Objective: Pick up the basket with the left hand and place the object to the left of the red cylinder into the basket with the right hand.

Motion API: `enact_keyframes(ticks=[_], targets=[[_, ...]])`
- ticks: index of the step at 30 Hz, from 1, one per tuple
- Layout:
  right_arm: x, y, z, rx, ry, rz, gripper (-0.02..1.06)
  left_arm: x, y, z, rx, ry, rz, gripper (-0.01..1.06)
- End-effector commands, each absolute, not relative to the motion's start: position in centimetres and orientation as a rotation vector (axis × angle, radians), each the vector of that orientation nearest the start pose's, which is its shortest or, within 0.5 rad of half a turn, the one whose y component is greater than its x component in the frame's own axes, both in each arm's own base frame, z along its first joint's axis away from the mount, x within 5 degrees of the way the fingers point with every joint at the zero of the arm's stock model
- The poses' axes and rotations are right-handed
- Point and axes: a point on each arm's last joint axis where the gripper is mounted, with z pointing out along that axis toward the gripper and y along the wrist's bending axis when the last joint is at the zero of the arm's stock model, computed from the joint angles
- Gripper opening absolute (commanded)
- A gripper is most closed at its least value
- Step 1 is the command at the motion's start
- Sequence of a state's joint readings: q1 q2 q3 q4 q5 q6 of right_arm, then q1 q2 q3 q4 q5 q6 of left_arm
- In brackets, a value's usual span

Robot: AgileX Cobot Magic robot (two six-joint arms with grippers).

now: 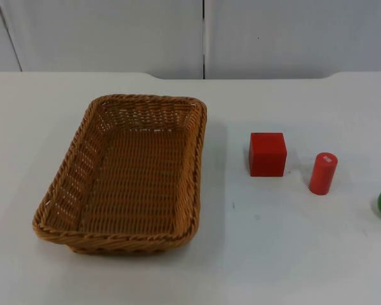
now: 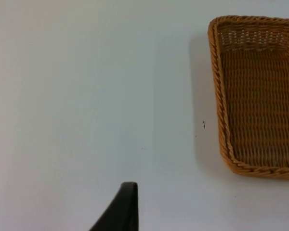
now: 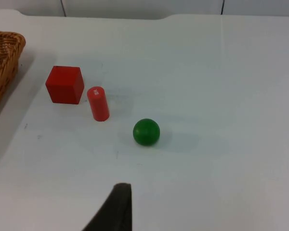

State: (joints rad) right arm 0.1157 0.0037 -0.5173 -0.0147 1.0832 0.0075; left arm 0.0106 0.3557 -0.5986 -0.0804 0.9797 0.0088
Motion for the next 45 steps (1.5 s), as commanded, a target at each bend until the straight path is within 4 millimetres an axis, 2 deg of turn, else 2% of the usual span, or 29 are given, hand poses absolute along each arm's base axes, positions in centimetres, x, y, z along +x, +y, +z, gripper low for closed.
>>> enact_keyframes(ticks=[1,7,14,19,28,35,41,45], targets=[[-0.7,-0.2,28.0,-0.106,2.045,0.057,1.05,5.5,-0.7,30.8,-0.021,2.195,-0.113,1.05],[-0.7,-0.2,28.0,-0.114,2.045,0.055,1.05,6.5,-0.8,31.2,-0.027,2.156,-0.130,1.05],[-0.7,-0.2,28.0,-0.114,2.045,0.055,1.05,8.1,-1.6,31.4,0.028,2.130,-0.225,1.05],[-0.7,-0.2,28.0,-0.114,2.045,0.055,1.05,9.9,-2.1,31.4,0.075,2.137,-0.283,1.05],[-0.7,-0.2,28.0,-0.114,2.045,0.055,1.05,13.9,-2.1,32.8,0.102,2.168,-0.289,1.05],[-0.7,-0.2,28.0,-0.114,2.045,0.055,1.05,16.6,-2.6,32.0,0.135,2.198,-0.344,1.05],[-0.7,0.0,28.0,-0.143,2.043,0.065,1.05,20.0,-2.5,30.0,0.126,2.243,-0.341,1.05],[-0.7,0.0,28.0,-0.143,2.043,0.065,1.05,21.6,-2.5,29.5,0.120,2.278,-0.358,1.05]])
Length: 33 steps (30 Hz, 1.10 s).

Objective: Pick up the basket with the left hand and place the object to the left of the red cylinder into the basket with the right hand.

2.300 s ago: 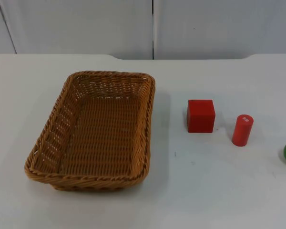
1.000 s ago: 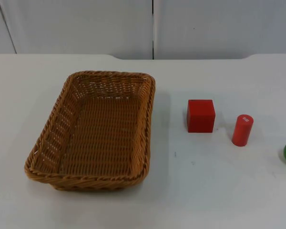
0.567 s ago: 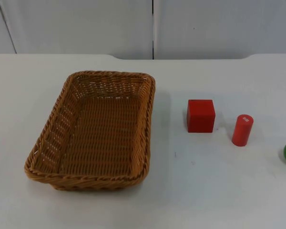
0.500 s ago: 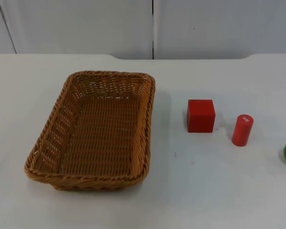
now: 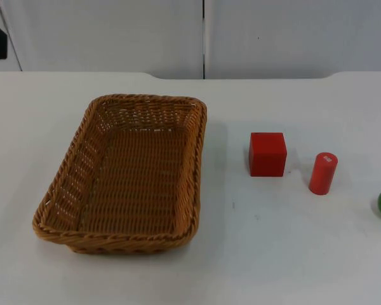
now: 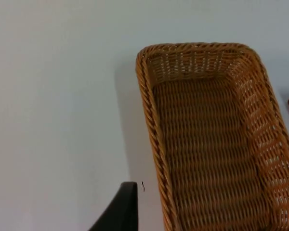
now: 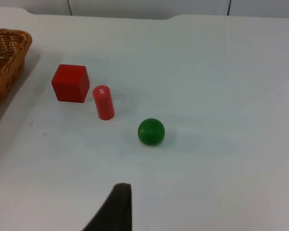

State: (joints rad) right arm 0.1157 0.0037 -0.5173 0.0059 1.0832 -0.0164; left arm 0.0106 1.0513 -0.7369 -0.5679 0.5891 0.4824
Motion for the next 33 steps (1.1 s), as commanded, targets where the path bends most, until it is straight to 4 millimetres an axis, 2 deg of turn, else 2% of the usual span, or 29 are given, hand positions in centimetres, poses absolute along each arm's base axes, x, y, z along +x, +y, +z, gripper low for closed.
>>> enact_keyframes(ticks=[1,13,17,27,31,33], targets=[[-0.7,0.0,28.0,-0.143,2.043,0.065,1.05,22.1,-2.5,29.4,0.119,2.288,-0.359,1.05],[-0.7,-0.1,28.0,-0.131,2.044,0.060,1.05,26.6,-2.7,29.1,0.149,2.339,-0.390,1.05],[-0.7,-0.1,28.0,-0.131,2.044,0.060,1.05,28.6,-2.7,27.9,0.146,2.390,-0.402,1.05],[-0.7,-0.1,28.0,-0.131,2.044,0.060,1.05,31.9,-3.0,25.0,0.166,2.503,-0.453,1.05],[-0.7,-0.1,28.0,-0.131,2.044,0.060,1.05,33.1,-3.0,23.6,0.162,2.545,-0.461,1.05],[-0.7,-0.1,28.0,-0.131,2.044,0.060,1.05,33.7,-3.0,22.3,0.158,2.584,-0.469,1.05]])
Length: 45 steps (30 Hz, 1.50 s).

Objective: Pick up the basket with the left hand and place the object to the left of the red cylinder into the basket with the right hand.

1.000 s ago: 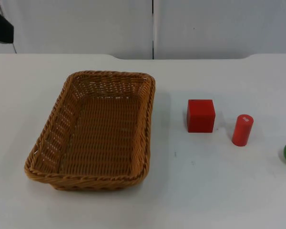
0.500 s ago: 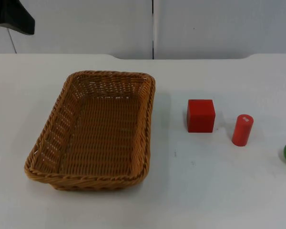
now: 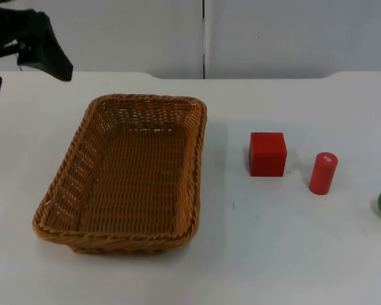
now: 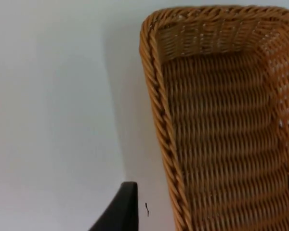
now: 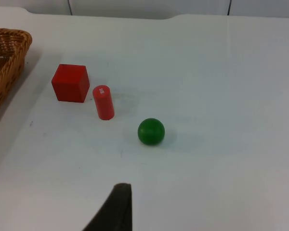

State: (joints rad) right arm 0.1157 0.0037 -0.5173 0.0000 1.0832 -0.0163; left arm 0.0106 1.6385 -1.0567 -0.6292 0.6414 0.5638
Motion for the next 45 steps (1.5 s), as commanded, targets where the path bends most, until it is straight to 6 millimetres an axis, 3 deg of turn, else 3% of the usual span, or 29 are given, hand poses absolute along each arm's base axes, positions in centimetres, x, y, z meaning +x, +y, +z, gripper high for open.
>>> enact_keyframes(ticks=[1,12,23,34,45], targets=[[-0.7,-0.1,28.0,-0.131,2.044,0.060,1.05,34.1,-3.0,21.1,0.154,2.619,-0.477,1.05],[-0.7,-0.1,28.0,-0.131,2.044,0.060,1.05,36.8,-3.4,16.2,0.199,2.787,-0.581,1.05],[-0.7,-0.1,28.0,-0.131,2.044,0.060,1.05,39.7,-3.3,14.1,0.207,2.824,-0.580,1.05],[-0.7,-0.1,28.0,-0.131,2.044,0.060,1.05,40.2,-3.4,10.7,0.195,2.907,-0.625,1.05],[-0.7,-0.1,28.0,-0.131,2.044,0.060,1.05,40.1,-3.3,9.4,0.210,2.941,-0.616,1.05]])
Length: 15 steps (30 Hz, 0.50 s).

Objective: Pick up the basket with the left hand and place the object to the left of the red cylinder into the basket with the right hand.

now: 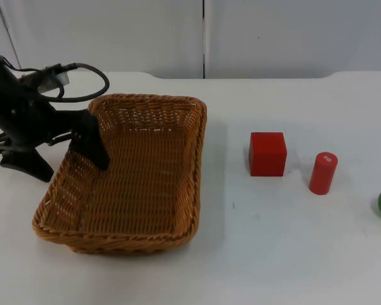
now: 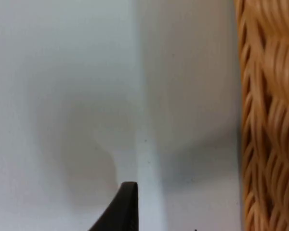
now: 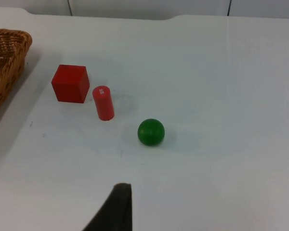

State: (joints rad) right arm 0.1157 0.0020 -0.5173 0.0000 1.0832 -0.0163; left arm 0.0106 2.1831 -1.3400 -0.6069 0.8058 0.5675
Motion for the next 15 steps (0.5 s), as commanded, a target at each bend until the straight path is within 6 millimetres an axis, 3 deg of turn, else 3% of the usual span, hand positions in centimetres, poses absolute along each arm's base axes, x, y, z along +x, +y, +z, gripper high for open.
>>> enact_keyframes(ticks=[1,15], targets=[[-0.7,-0.1,28.0,-0.131,2.044,0.060,1.05,40.2,-3.3,9.4,0.199,2.940,-0.613,1.05],[-0.7,-0.1,28.0,-0.129,2.044,0.061,1.05,40.3,-5.4,9.2,0.257,2.930,-0.503,1.05]])
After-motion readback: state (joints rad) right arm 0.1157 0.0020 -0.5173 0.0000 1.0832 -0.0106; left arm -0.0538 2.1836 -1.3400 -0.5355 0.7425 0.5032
